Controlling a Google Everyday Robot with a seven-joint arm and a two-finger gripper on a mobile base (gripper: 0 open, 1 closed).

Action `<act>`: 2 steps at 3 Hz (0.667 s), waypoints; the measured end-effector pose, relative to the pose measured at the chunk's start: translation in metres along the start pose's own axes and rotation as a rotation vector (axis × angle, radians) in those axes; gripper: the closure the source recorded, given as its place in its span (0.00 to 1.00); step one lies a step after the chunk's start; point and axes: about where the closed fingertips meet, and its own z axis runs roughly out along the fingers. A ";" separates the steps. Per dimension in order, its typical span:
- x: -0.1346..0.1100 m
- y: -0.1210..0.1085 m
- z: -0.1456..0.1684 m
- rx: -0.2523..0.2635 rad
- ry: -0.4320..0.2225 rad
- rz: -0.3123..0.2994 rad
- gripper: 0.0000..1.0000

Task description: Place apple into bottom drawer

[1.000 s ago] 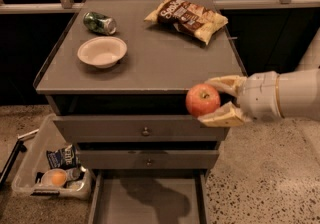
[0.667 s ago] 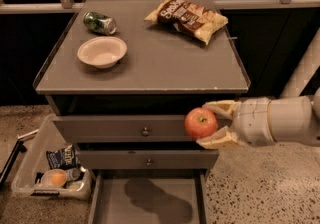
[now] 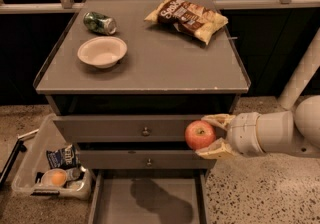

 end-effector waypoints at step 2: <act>0.055 0.020 0.053 -0.005 0.020 0.091 1.00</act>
Offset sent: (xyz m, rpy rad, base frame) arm 0.0073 -0.0087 -0.1429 0.0257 0.0958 -0.1371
